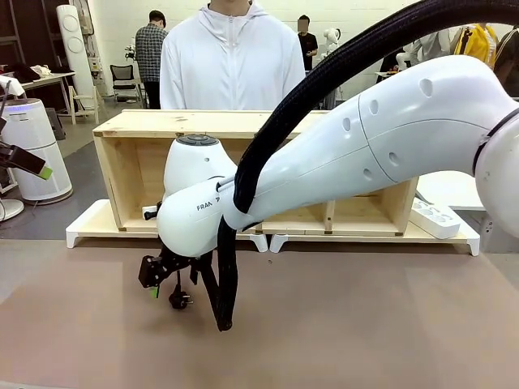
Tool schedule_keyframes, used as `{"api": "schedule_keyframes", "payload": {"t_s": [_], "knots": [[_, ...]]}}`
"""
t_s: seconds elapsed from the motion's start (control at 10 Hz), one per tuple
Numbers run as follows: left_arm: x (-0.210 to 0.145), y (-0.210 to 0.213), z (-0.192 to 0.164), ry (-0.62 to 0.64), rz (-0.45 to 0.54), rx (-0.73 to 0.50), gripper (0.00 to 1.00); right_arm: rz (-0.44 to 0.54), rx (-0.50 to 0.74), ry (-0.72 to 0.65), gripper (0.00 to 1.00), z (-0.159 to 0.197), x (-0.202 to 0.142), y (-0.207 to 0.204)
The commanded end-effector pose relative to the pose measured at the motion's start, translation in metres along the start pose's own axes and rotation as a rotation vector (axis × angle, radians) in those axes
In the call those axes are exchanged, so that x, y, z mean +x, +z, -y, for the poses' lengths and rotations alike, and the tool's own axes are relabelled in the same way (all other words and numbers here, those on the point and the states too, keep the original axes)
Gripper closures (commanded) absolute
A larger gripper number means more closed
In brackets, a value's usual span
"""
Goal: Perform cable management.
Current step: When the cord part of the Power Cable appears at the lower middle area of the table and stops, grasp the cord part of the Power Cable.
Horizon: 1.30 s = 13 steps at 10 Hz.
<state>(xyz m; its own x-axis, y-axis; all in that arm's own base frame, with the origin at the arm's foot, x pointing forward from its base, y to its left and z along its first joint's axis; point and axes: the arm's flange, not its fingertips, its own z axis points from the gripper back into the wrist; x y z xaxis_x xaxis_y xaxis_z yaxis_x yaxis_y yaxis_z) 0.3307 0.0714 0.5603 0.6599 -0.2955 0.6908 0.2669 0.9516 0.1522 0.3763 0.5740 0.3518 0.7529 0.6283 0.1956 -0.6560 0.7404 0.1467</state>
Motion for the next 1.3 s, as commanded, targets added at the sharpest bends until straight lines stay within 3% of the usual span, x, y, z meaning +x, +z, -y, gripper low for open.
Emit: {"api": "schedule_keyframes", "payload": {"t_s": [0.0,0.7,1.2], "knots": [[-0.001,0.0,-0.001,0.006,-0.005,-0.001,0.0,-0.017,-0.085,-0.081,0.0,-0.017,0.002,-0.012],[-0.001,0.0,-0.001,0.006,-0.005,-0.001,0.0,-0.067,-0.26,-0.198,0.0,-0.032,0.029,-0.036],[-0.001,0.0,-0.001,0.006,-0.005,-0.001,0.0,-0.061,-0.268,-0.234,0.0,-0.021,0.045,-0.052]]}}
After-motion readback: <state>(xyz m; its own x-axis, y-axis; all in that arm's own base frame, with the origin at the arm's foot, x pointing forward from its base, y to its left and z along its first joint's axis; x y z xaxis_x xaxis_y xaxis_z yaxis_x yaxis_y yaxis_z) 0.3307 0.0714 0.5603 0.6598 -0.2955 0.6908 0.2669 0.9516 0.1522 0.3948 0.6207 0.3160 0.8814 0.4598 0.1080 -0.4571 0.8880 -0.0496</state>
